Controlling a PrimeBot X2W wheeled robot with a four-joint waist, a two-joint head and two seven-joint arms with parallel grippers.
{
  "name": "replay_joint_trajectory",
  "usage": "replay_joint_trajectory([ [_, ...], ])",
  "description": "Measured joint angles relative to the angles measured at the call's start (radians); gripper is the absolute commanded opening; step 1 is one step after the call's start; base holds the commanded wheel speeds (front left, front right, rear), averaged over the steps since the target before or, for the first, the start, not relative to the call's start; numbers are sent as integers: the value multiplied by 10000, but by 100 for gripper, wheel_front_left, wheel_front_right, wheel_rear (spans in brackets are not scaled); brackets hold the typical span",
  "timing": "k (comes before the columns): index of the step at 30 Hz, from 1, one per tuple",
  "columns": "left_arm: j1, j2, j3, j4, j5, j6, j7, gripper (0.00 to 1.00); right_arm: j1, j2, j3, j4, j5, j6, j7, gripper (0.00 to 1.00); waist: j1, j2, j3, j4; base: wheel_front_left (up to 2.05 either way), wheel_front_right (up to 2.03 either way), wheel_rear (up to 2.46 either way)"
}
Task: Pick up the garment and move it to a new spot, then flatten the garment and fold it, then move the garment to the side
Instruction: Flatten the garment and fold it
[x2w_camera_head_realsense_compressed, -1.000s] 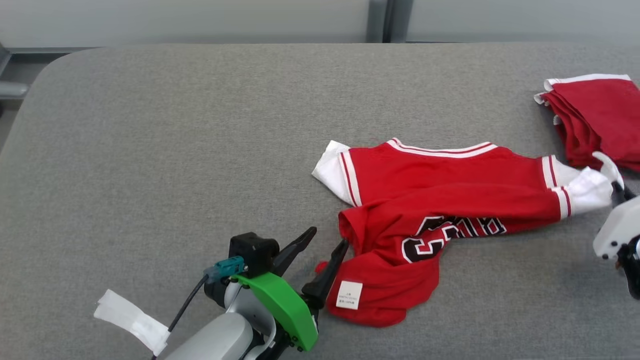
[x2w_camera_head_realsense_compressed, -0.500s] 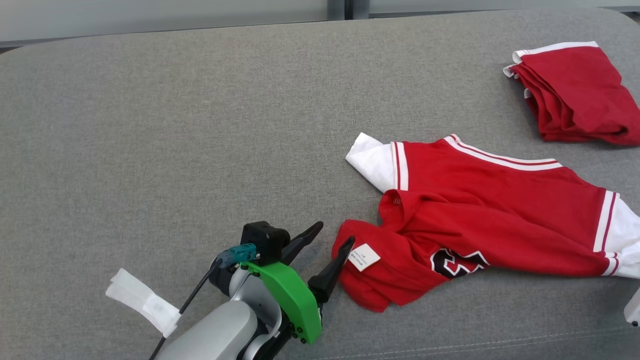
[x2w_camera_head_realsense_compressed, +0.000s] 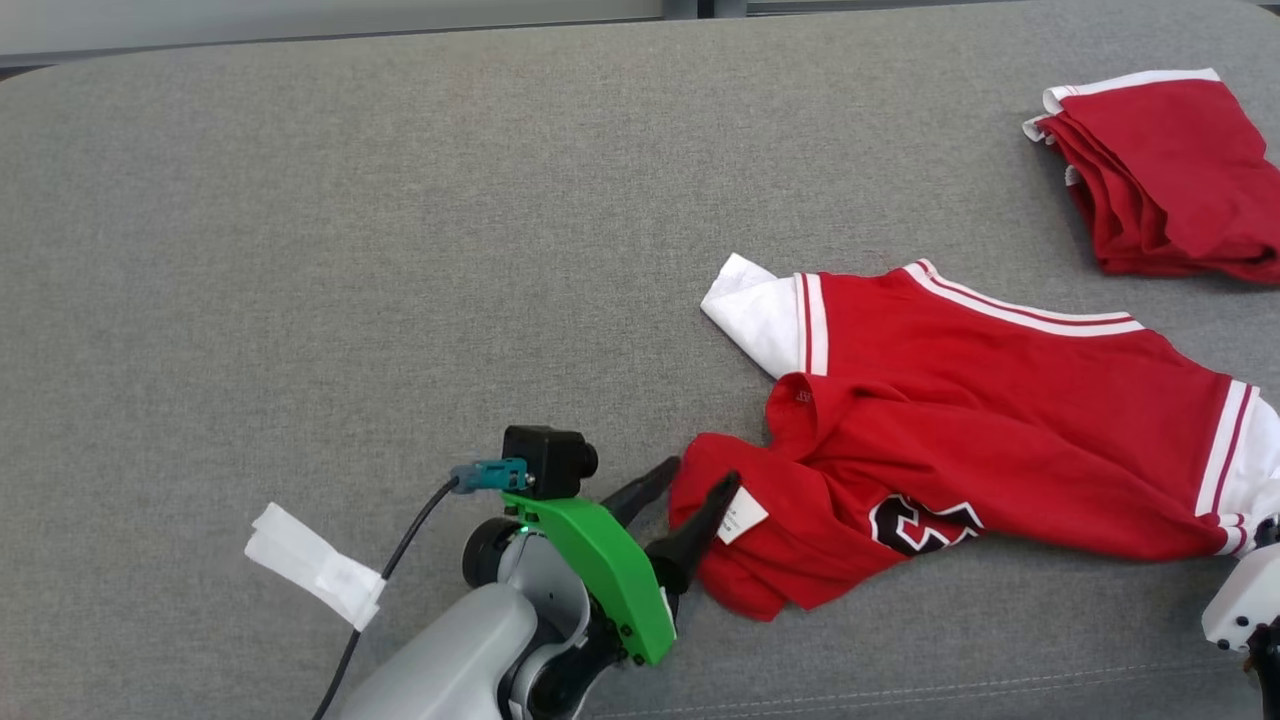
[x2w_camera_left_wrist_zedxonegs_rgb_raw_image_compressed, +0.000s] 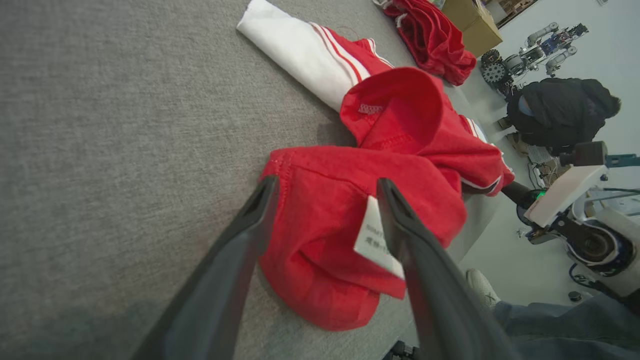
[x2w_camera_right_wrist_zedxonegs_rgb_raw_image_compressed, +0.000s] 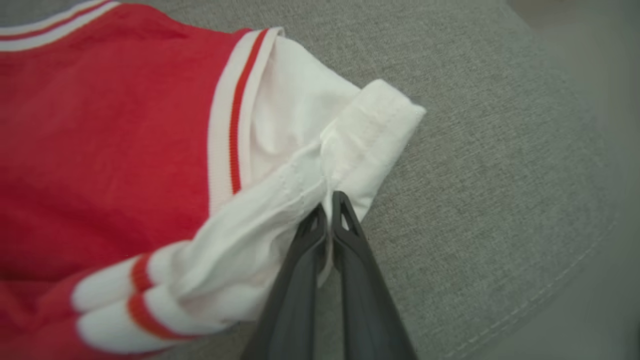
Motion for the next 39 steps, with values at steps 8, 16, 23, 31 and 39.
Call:
replay_joint_trajectory([
  [8,19,-155,-171,309,-1016,-221,1101,100,-11,81,13,-36,-50,0,-84,0,1,0,66,-16,0,0,0],
  [16,-9,-115,-230,570,-1003,-399,1267,0,-13,132,-15,-88,-128,-10,-84,0,0,0,139,-39,0,0,0],
  [23,-273,-115,-138,443,-884,-575,1147,0,-78,284,-75,-253,-130,-13,-90,0,1,0,188,-2,0,0,0],
  [31,-1226,270,825,-403,-775,-755,491,0,-348,336,-207,-907,-13,0,-265,0,0,0,112,308,0,0,0],
  [39,-3083,1837,2136,-734,94,-779,73,0,-2724,671,493,-2865,244,738,-307,0,1,0,74,460,0,0,0],
])
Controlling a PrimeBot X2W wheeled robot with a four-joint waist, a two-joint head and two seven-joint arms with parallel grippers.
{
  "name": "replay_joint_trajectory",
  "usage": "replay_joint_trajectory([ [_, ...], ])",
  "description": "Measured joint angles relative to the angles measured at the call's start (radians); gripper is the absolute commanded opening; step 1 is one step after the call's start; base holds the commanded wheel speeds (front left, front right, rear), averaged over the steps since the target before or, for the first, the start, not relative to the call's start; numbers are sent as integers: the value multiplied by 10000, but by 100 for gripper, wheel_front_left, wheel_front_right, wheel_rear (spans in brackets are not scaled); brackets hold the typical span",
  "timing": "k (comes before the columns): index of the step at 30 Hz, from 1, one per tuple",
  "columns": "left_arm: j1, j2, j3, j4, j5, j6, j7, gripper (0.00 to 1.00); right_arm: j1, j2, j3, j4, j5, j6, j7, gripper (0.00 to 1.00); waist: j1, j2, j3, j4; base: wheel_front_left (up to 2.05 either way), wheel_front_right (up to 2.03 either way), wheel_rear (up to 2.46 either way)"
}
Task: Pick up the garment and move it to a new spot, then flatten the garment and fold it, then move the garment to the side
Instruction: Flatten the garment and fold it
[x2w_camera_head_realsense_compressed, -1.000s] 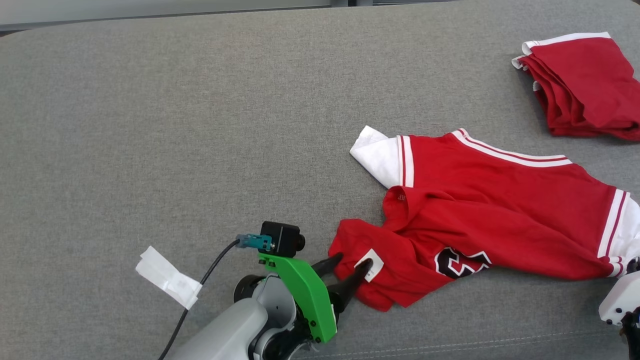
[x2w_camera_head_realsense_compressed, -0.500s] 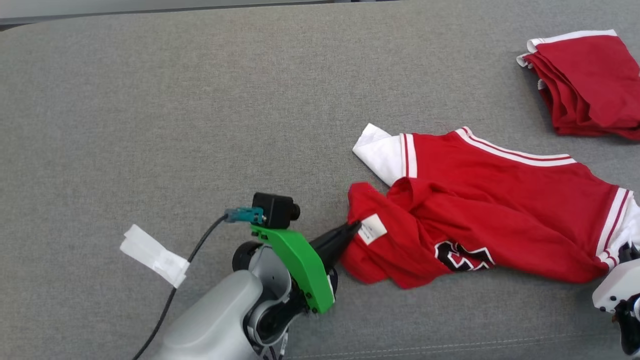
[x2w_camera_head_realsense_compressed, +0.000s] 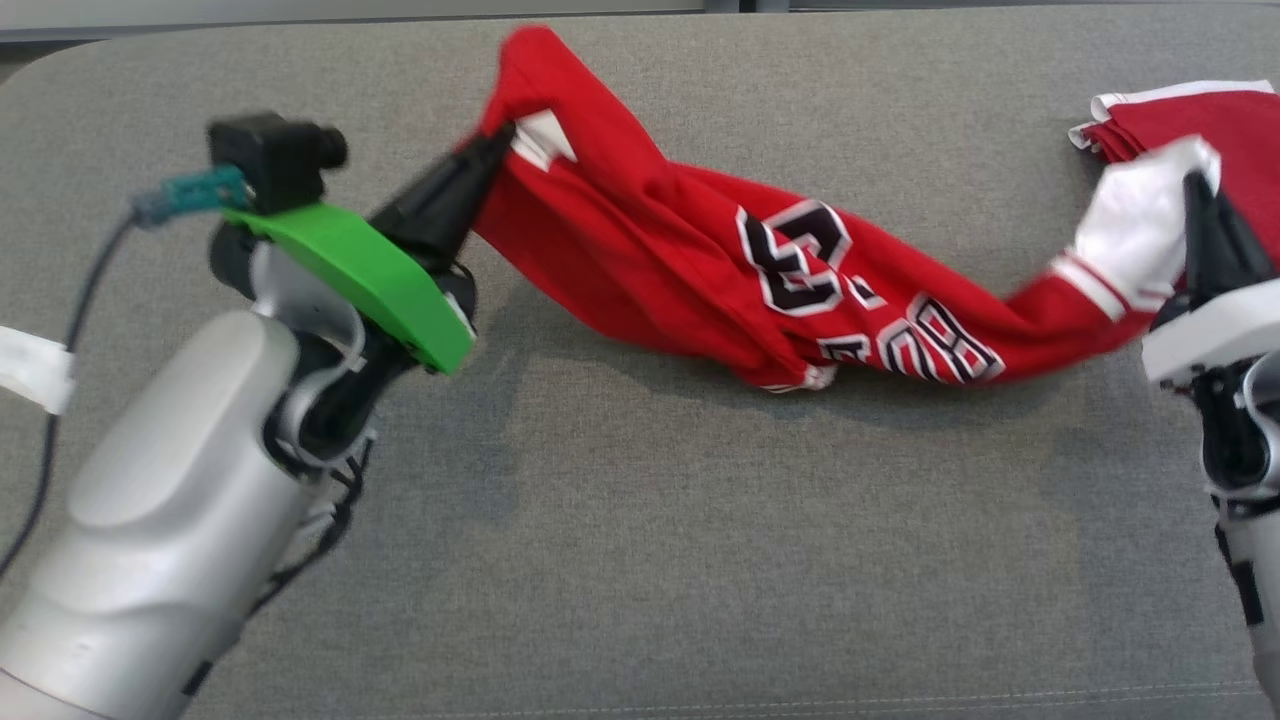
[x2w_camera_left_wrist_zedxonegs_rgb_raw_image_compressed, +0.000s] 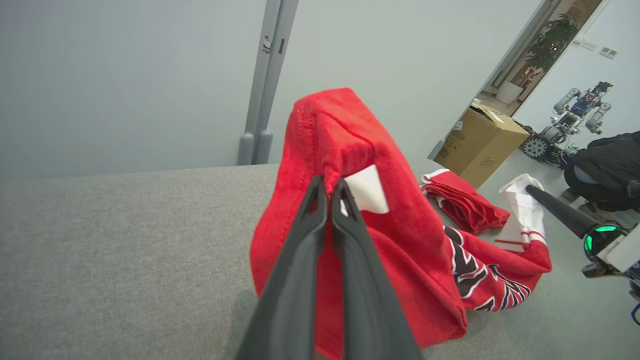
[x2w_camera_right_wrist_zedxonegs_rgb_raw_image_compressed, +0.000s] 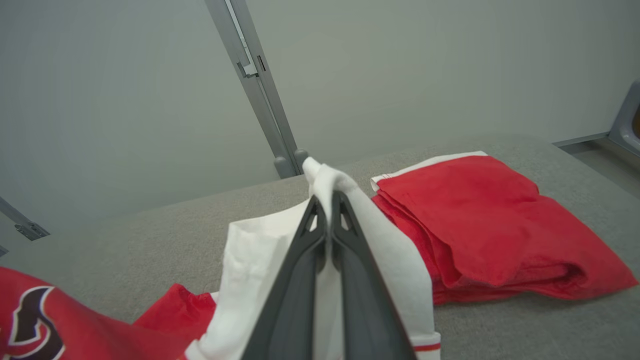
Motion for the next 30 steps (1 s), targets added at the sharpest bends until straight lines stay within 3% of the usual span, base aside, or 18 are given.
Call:
replay_joint_trajectory([
  [5,-1112,489,679,-142,142,-224,-286,0,-1467,-121,-82,-1018,12,17,2,0,0,0,19,31,0,0,0],
  [10,-1218,880,961,-159,345,-309,-1085,0,-1767,17,65,-1417,31,77,-12,0,0,0,78,156,0,0,0],
  [18,1211,1016,479,589,757,-324,-2313,0,317,523,384,-765,107,-33,155,0,0,0,274,342,0,0,0],
  [30,3337,614,748,1195,865,-407,-2518,0,2438,892,332,-311,265,-134,-44,0,0,0,189,516,0,0,0],
])
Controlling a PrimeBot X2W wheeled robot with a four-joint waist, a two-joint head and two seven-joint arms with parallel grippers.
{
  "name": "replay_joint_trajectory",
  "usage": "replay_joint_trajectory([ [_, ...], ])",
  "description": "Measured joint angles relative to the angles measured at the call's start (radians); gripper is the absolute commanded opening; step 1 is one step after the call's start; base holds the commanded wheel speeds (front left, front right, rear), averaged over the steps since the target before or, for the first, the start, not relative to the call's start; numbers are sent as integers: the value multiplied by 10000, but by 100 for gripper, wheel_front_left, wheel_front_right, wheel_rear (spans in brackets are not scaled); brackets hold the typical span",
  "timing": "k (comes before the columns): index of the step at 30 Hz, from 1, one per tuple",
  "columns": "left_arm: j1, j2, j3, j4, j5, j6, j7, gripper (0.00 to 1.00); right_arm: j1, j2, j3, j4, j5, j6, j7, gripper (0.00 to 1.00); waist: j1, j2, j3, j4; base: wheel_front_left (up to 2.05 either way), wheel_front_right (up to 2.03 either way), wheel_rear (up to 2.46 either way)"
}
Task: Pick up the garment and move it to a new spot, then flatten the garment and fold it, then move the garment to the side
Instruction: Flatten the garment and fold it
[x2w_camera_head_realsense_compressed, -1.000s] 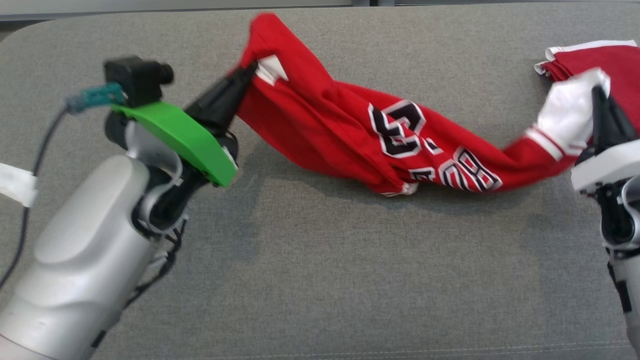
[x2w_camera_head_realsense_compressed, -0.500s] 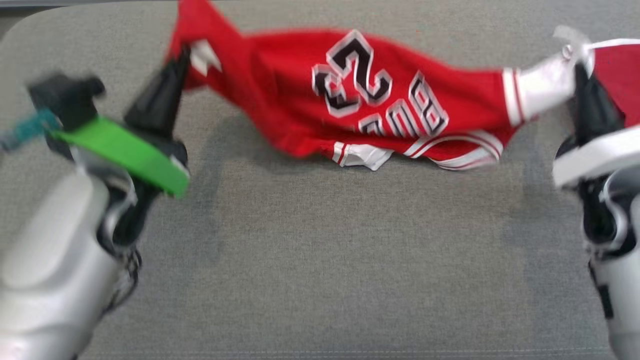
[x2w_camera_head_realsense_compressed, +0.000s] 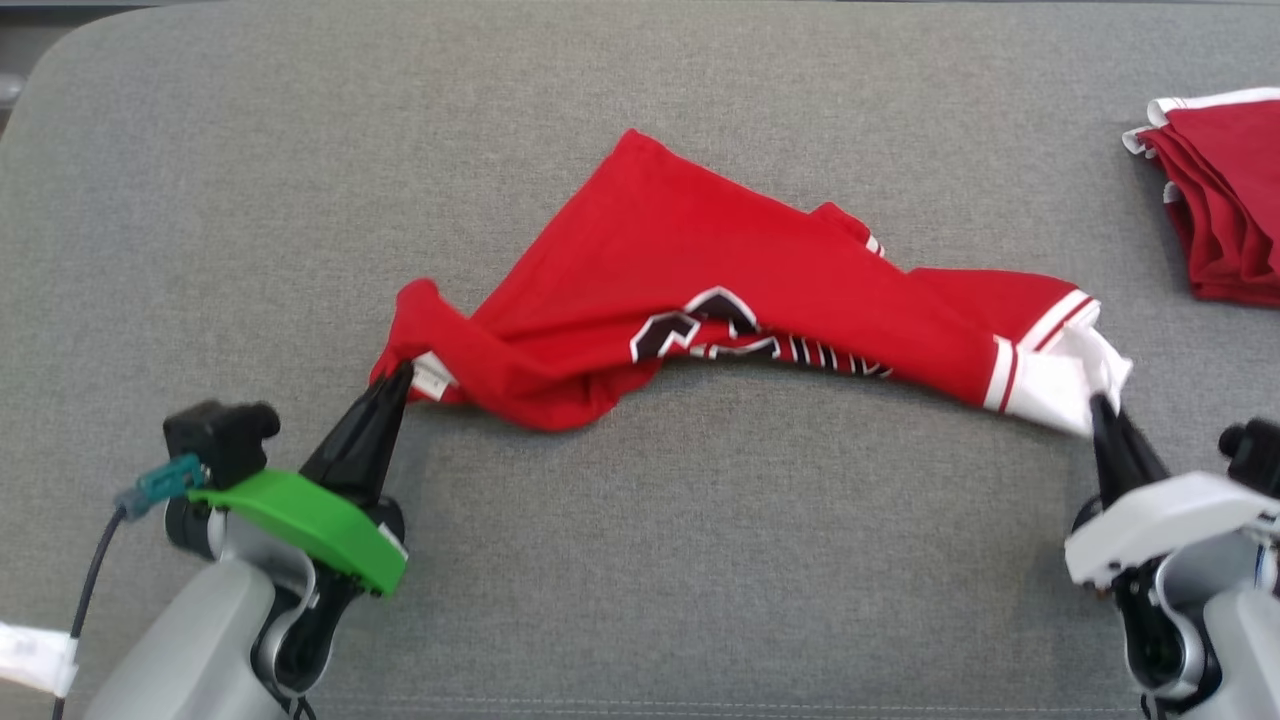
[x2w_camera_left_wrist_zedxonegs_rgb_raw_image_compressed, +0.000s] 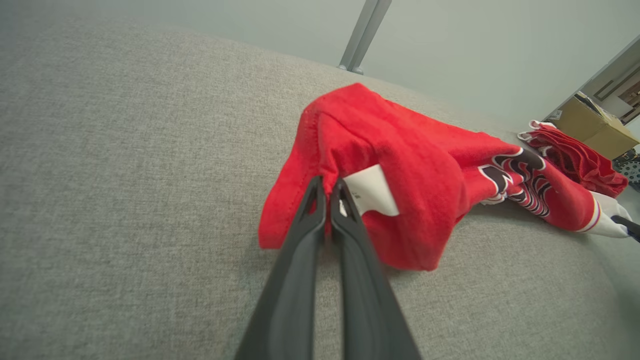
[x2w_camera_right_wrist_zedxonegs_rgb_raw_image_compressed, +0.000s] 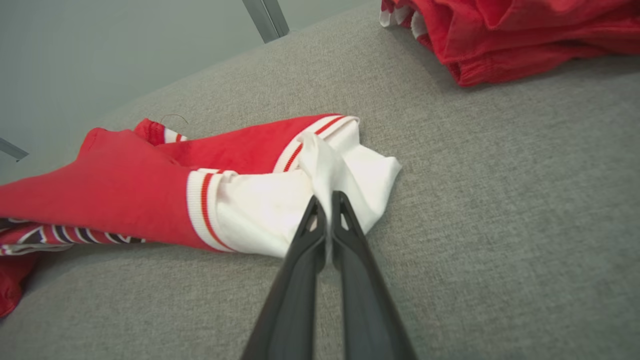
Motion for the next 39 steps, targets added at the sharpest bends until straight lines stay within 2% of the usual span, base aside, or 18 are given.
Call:
replay_joint_trajectory([
  [3,527,-15,351,105,21,-2,4,46,544,102,73,138,12,-6,-54,0,0,0,-103,30,0,0,0],
  [4,668,-19,541,96,23,-2,6,78,696,125,105,157,10,-71,-90,0,0,0,-123,36,0,0,0],
  [5,772,-19,694,96,23,-2,4,100,817,138,125,196,10,-73,-98,0,0,0,-130,38,0,0,0],
  [10,1284,96,1070,165,161,23,6,100,1173,242,209,430,-23,-75,-198,0,0,0,-123,-14,0,0,0],
  [12,1546,219,1139,224,213,186,4,100,1201,278,244,462,-56,-75,-268,0,0,0,-104,-77,0,0,0],
  [17,1928,917,1319,445,499,495,6,100,1197,343,290,514,-82,-75,-441,0,0,0,-17,-296,0,0,0],
  [22,1692,1613,1743,10,709,867,6,100,1050,382,593,520,-270,-61,-525,0,0,0,111,-596,0,0,0],
  [25,739,1701,1624,-673,876,886,322,100,876,453,809,518,-368,-40,-541,0,0,0,222,-808,0,0,0],
  [30,-772,1053,800,-1283,968,949,1689,100,392,704,1325,522,-562,165,-541,0,0,0,469,-1210,0,0,0],
  [35,-1665,341,362,-876,920,1538,3089,100,-46,959,1728,606,-642,303,-573,0,0,0,729,-1733,0,0,0],
  [39,-2300,-431,437,-424,199,1929,4098,100,-263,1047,1896,746,-642,407,-633,0,0,0,944,-2193,0,0,0],
])
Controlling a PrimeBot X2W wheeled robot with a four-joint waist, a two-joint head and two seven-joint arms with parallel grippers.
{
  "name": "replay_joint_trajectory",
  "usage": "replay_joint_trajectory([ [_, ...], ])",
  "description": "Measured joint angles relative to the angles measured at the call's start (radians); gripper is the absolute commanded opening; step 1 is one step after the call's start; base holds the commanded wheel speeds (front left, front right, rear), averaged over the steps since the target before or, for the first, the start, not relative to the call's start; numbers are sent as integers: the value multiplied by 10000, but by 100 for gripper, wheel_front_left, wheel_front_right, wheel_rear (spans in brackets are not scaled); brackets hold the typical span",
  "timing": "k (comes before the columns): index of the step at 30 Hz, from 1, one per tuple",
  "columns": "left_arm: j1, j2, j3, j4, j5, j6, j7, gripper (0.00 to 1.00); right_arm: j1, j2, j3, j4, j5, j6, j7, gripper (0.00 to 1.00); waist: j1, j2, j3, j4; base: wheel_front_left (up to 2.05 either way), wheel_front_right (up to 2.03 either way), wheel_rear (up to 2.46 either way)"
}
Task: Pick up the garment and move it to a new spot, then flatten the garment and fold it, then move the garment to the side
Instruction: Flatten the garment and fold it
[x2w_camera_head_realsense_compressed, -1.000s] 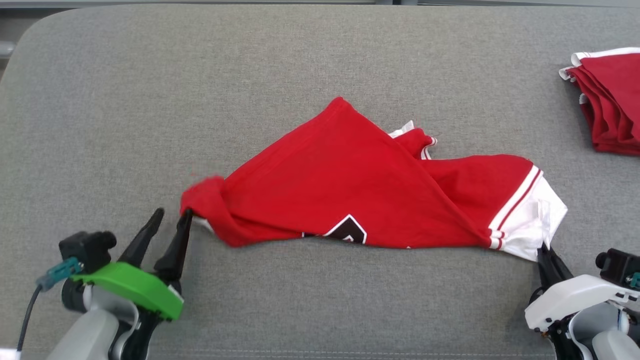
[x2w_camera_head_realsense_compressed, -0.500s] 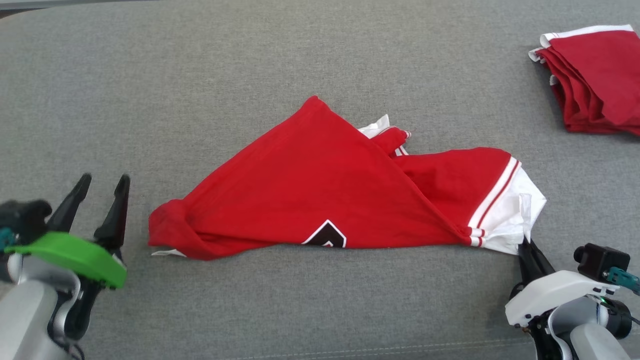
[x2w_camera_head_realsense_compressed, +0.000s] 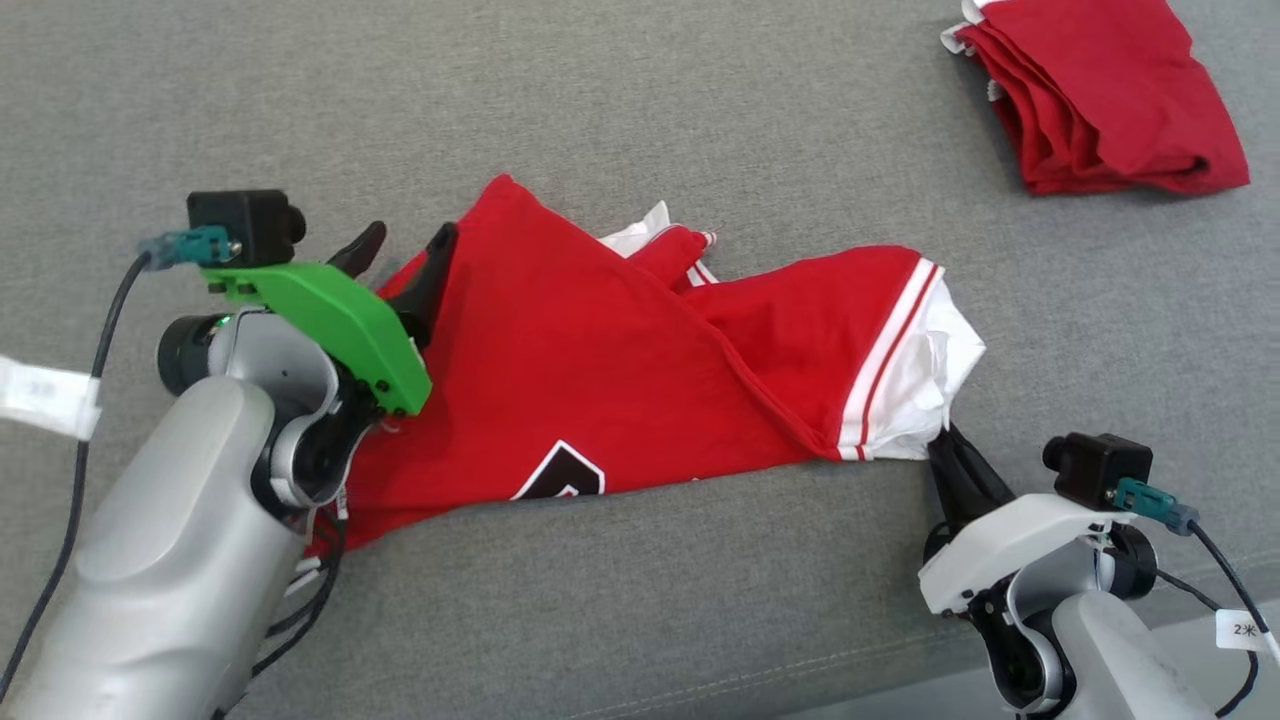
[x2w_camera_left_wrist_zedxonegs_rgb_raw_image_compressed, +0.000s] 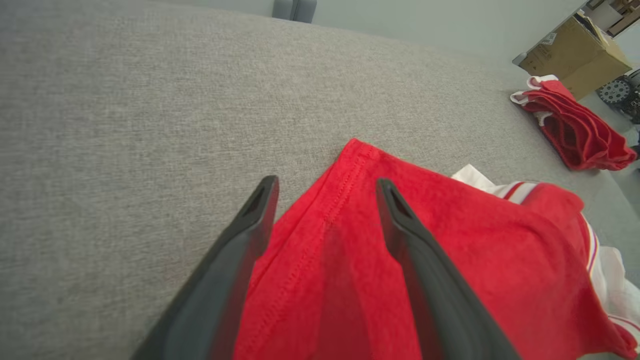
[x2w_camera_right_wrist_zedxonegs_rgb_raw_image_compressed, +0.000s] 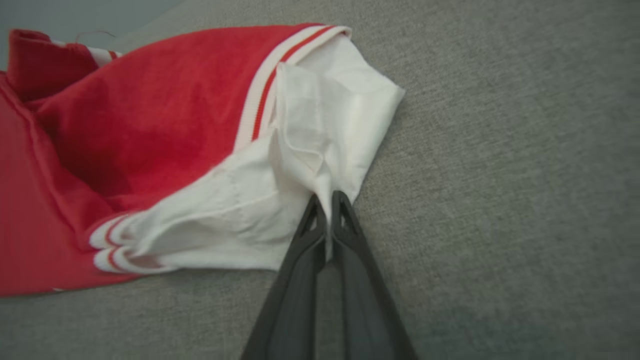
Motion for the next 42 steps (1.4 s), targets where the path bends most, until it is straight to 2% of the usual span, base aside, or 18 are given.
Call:
replay_joint_trajectory([
  [4,-497,-493,104,316,-366,196,606,100,-148,31,144,86,-8,67,-75,0,0,0,176,-333,0,0,0],
  [6,-926,-564,38,577,-353,209,1003,100,-256,104,251,140,-56,134,-128,0,0,0,310,-535,0,0,0],
  [14,-1785,23,-295,1939,685,382,1929,100,-782,337,656,456,-67,332,-351,0,0,0,790,-1398,0,0,0],
  [20,-2227,52,-635,2293,953,385,2355,100,-872,383,558,802,69,343,-621,0,0,0,858,-1771,0,0,0],
  [26,-2345,-270,-890,2533,926,320,2754,100,-874,389,426,1141,140,318,-775,0,0,0,656,-1746,0,0,0],
  [34,-2346,-1166,-874,2539,286,-50,2955,100,-872,332,295,1400,138,240,-876,0,0,0,423,-1424,0,0,0],
  [41,-2346,-986,-988,2853,464,-69,3037,100,-873,247,307,1476,134,240,-953,0,0,0,382,-1179,0,0,0],
  [42,-2346,-991,-989,2855,464,-71,3033,55,-876,247,307,1480,134,240,-961,0,0,0,389,-1172,0,0,0],
])
